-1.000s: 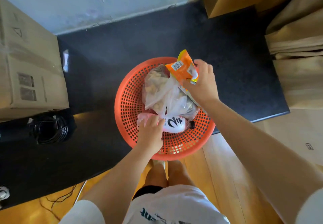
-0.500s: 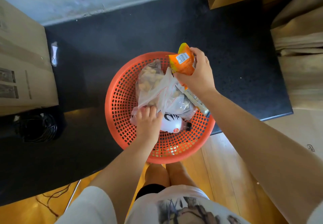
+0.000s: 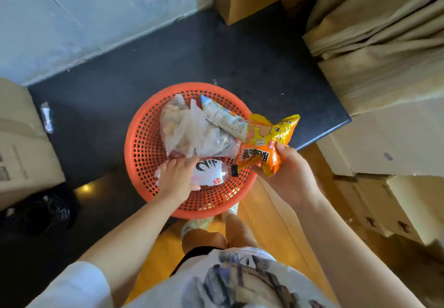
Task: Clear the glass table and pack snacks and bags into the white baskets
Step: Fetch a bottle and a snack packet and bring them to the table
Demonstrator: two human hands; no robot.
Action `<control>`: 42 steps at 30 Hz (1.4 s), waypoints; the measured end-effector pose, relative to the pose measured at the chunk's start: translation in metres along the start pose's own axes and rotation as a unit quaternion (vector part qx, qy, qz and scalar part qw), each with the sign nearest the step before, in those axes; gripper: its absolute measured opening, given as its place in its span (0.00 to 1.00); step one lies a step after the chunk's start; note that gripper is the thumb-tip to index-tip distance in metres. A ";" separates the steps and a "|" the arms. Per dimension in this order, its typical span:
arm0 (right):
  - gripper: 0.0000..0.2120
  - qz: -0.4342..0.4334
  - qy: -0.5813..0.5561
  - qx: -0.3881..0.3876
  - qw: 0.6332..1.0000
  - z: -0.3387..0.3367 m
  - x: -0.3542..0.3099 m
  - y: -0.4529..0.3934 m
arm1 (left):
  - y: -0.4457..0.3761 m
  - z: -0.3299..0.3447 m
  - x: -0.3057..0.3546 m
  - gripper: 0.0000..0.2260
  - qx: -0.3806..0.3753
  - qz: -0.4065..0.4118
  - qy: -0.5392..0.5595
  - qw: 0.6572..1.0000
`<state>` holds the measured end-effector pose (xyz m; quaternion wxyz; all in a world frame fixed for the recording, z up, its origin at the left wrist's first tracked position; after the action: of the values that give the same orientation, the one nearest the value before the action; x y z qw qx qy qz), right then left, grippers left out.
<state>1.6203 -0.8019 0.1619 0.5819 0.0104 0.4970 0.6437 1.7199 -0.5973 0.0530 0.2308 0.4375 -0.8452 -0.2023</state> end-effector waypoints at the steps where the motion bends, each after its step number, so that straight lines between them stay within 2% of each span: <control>1: 0.25 -0.002 -0.036 -0.005 0.999 -0.002 0.005 0.010 | 0.007 -0.008 -0.001 0.36 0.004 0.013 0.019 1.000; 4: 0.27 -0.026 -0.106 -0.018 0.994 -0.002 0.017 0.040 | 0.032 -0.037 -0.003 0.34 0.014 0.056 0.133 0.990; 7: 0.26 -0.083 -0.151 -0.043 0.984 0.004 0.025 0.069 | 0.057 -0.061 -0.004 0.36 0.001 0.057 0.285 0.957; 11: 0.42 -0.140 -0.182 -0.037 0.973 0.016 0.036 0.104 | 0.080 -0.087 0.000 0.34 -0.005 0.082 0.435 0.897; 15: 0.40 -0.176 -0.190 0.027 0.966 0.018 0.054 0.139 | 0.101 -0.106 0.016 0.31 -0.026 0.137 0.489 0.861; 19: 0.42 -0.182 -0.196 0.154 0.951 0.006 0.084 0.183 | 0.130 -0.113 0.043 0.30 -0.110 0.185 0.502 0.837; 22: 0.27 -0.214 -0.232 0.220 0.923 -0.010 0.118 0.226 | 0.152 -0.103 0.070 0.32 -0.206 0.181 0.540 0.796; 25: 0.19 -0.242 -0.255 0.289 0.890 -0.026 0.161 0.272 | 0.173 -0.085 0.100 0.32 -0.276 0.187 0.527 0.781; 29: 0.23 -0.251 -0.318 0.386 0.829 -0.039 0.230 0.335 | 0.210 -0.054 0.148 0.48 -0.352 0.193 0.472 0.785; 31: 0.25 -0.254 -0.352 0.430 0.792 -0.041 0.267 0.367 | 0.237 -0.034 0.171 0.52 -0.390 0.200 0.422 0.793; 34: 0.22 -0.261 -0.388 0.487 0.738 -0.042 0.329 0.414 | 0.289 0.008 0.205 0.55 -0.444 0.220 0.347 0.796; 42: 0.13 -0.312 -0.487 0.562 0.591 -0.043 0.496 0.540 | 0.478 0.148 0.248 0.42 -0.562 0.245 0.206 0.763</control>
<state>1.0359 -0.3602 0.2118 0.7807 0.4922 0.3753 -0.0854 1.2007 -0.5279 0.2458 0.6457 0.0390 -0.5905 -0.4825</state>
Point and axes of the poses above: each hand's wrist, its own y-axis away from the middle knuckle, its own z-axis out of the palm, x = y × z, the point moved 2 cm from there along -y, towards the middle knuckle, and after that the axes turned 6 degrees about y, right-handed, at the moved point
